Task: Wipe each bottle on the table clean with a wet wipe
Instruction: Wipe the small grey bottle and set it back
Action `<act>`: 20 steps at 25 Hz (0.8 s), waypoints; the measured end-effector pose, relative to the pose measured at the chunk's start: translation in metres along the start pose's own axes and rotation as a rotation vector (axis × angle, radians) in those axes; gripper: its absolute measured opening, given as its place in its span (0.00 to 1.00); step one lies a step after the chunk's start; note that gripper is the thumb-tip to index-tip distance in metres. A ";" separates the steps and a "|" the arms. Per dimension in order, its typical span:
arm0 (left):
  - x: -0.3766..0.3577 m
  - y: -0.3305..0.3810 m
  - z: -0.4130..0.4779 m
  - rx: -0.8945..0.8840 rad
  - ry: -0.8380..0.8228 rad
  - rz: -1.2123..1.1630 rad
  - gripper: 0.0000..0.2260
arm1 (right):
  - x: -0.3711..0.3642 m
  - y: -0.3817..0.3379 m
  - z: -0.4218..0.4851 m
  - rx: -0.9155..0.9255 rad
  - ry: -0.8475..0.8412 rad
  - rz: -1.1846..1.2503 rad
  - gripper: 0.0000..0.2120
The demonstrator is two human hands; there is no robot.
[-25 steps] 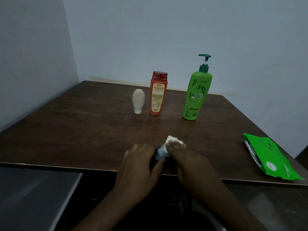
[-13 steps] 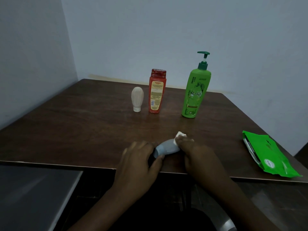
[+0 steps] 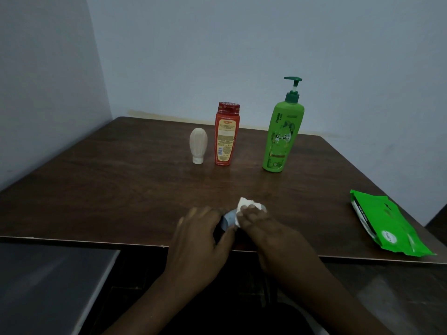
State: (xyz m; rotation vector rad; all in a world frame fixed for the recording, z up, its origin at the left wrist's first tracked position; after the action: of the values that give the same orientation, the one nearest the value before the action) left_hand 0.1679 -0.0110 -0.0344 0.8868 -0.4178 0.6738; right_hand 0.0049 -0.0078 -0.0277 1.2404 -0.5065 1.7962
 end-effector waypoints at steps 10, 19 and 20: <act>0.004 0.002 0.002 0.059 0.075 -0.165 0.13 | 0.009 0.025 0.008 -0.103 0.077 0.160 0.26; 0.004 -0.002 0.003 0.074 0.062 -0.176 0.15 | 0.009 0.005 0.001 -0.033 0.077 0.102 0.26; 0.004 -0.001 0.003 0.068 0.057 -0.165 0.15 | 0.007 0.023 0.004 -0.128 0.091 0.147 0.26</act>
State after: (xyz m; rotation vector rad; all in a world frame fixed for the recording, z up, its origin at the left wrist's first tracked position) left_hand 0.1715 -0.0121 -0.0308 0.9527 -0.2687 0.5624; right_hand -0.0127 -0.0198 -0.0164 1.0520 -0.6650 1.9016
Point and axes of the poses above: each hand's wrist, its own z-axis towards the middle knuckle, its own x-axis out of the back of the hand, y = z × x, the point moved 5 cm from there along z, towards the middle knuckle, and after that the axes turned 5 degrees about -z, right-handed, at the moved point
